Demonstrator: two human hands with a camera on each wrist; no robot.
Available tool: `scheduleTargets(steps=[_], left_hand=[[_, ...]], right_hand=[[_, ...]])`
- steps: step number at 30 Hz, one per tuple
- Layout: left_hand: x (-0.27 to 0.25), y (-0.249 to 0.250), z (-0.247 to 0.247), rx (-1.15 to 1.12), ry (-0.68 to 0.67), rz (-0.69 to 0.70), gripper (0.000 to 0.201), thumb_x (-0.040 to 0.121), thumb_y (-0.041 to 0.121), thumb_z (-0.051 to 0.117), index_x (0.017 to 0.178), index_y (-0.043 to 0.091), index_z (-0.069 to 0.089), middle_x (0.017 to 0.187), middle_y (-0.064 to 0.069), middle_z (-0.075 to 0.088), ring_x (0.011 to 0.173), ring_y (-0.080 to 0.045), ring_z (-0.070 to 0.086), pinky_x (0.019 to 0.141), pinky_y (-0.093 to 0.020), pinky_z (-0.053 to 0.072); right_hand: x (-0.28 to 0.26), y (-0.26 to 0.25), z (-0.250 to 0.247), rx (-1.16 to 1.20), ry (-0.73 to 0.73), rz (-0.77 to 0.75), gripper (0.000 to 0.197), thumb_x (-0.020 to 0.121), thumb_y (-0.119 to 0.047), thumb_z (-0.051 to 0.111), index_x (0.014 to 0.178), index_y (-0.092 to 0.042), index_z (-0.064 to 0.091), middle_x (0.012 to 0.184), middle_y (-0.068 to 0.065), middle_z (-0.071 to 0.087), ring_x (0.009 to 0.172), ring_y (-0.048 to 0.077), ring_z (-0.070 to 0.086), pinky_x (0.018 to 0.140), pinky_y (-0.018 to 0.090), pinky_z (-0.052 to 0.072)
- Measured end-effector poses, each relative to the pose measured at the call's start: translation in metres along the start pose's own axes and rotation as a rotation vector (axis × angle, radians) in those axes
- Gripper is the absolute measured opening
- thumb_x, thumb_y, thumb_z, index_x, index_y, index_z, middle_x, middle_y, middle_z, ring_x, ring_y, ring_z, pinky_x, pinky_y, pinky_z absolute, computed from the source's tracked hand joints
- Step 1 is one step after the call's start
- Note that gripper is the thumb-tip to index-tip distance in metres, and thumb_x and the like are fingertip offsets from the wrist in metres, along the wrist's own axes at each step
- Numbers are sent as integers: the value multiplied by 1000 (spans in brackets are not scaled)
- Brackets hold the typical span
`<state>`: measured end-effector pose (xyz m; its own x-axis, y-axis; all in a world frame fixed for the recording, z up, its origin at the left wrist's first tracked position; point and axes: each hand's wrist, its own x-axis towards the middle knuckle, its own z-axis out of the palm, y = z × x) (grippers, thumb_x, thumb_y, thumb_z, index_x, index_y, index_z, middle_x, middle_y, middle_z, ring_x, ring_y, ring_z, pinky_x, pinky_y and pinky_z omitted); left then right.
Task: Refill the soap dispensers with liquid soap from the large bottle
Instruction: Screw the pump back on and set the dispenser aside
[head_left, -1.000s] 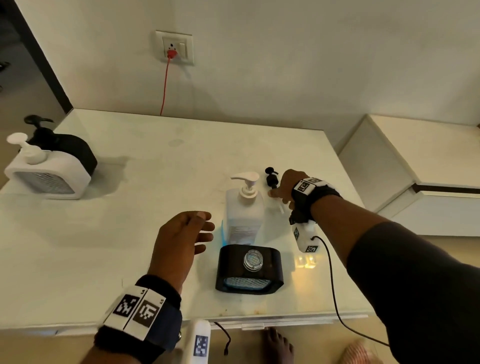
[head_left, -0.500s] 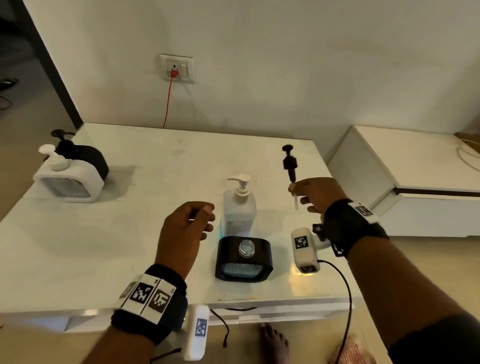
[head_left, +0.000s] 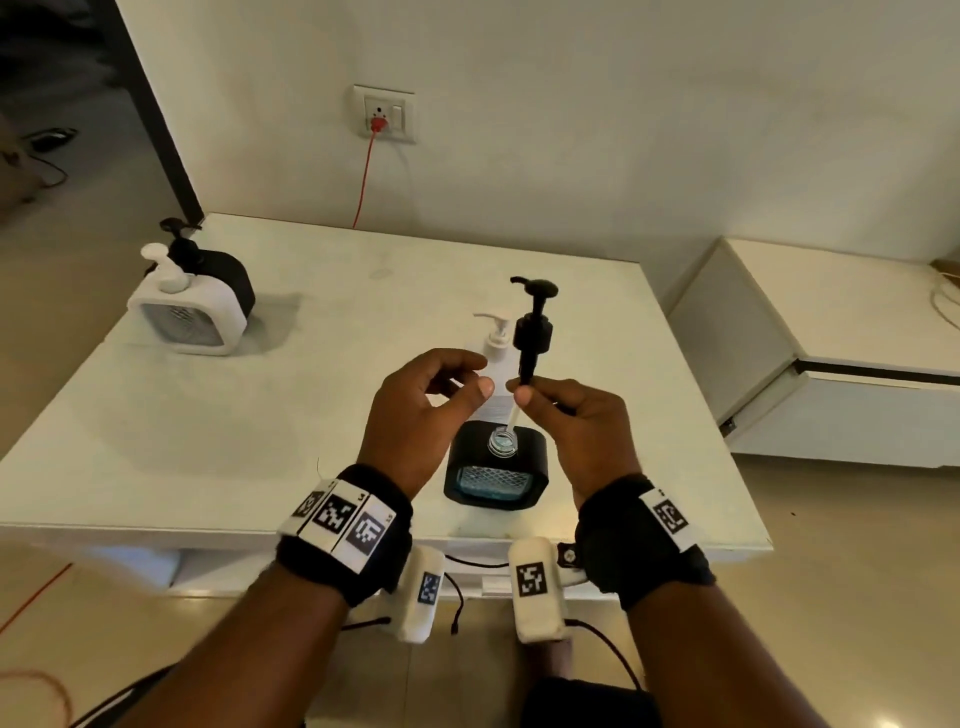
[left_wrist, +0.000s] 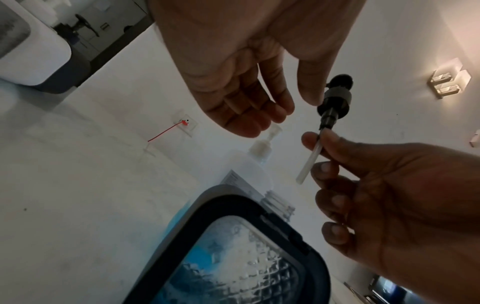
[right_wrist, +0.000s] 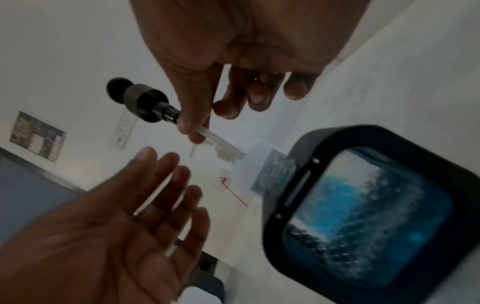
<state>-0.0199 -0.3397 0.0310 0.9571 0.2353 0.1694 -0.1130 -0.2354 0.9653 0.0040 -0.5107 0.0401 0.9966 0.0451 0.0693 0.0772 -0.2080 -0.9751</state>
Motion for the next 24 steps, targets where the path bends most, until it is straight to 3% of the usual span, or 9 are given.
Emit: scheduleTargets(steps=[4,6,8,11,13,15,18,22,24], left_hand=[[1,0,4,-73,-67,22,34,90,22,80,115,39,66,106,17,73,104,1,67,84,-21,57],[3,0,9,-132,-121,-5,37,86,24,82,116,38,67,108,14,76,111,-2,68,91,-29,59],[4,0,14,-167,-156,-26,35,82,29,78,115,35,70,107,11,78,109,-7,71,98,-39,58],[5,-5,17,-128,-146,0,24,85,21,80,107,31,74,104,10,79,104,-8,73,104,-44,55],[6,-10,18,-87,-159,3,23,88,14,80,108,24,76,106,11,79,107,-6,72,107,-42,53],[6,-14,18,-21,-190,-1,27,86,15,82,111,23,76,111,14,78,112,-4,69,109,-40,51],[4,-19,19,66,-240,-4,33,84,19,84,113,25,71,116,20,75,116,3,65,111,-33,47],[1,-25,24,240,-287,32,37,83,24,85,117,23,69,118,14,69,112,-3,62,98,-11,41],[0,-28,26,352,-305,84,37,83,22,85,116,17,70,111,7,62,105,-10,57,90,-12,41]], right_hand=[[-2,22,9,-90,2,9,13,85,-25,77,95,-34,78,91,0,72,88,19,69,82,40,56],[-2,29,13,-158,-16,18,12,85,-27,77,86,-39,77,91,2,69,88,22,68,83,46,55],[-2,33,15,-221,-40,46,10,84,-28,78,85,-37,76,93,3,64,89,22,66,84,46,54],[-4,34,12,-289,-90,49,14,84,-24,77,96,-32,78,94,1,61,90,20,63,84,42,53],[-6,32,6,-263,-90,19,26,83,-17,76,94,-40,74,94,-4,65,83,9,61,77,32,50],[-7,32,0,-240,-66,-3,36,81,-9,73,103,-37,72,98,-6,67,75,3,55,71,19,45],[-6,36,-3,-239,-38,14,43,80,0,64,112,-27,72,100,-7,69,72,5,54,70,20,47],[-6,39,-8,-372,-74,20,38,79,-6,66,112,-24,71,112,-6,66,88,10,57,70,13,39],[-6,41,-11,-481,-112,-35,41,75,-18,68,115,-27,69,114,-8,62,98,9,52,77,9,33]])
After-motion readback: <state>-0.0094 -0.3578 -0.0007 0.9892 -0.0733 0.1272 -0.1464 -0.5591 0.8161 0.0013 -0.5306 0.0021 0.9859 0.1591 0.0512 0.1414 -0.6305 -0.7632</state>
